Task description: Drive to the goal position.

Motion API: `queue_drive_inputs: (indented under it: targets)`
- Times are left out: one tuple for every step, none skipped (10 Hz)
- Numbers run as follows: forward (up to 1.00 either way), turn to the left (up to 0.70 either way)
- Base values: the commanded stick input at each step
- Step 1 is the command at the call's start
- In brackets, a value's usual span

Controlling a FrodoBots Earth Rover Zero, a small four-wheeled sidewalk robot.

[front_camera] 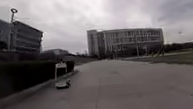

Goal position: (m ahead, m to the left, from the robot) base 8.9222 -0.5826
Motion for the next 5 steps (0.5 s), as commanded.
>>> queue_drive_inputs:
  targets:
    - [0.85,0.04]
    - [0.9,0.04]
    - [0.97,0.04]
    - [1.0,0.04]
    - [1.0,0.04]
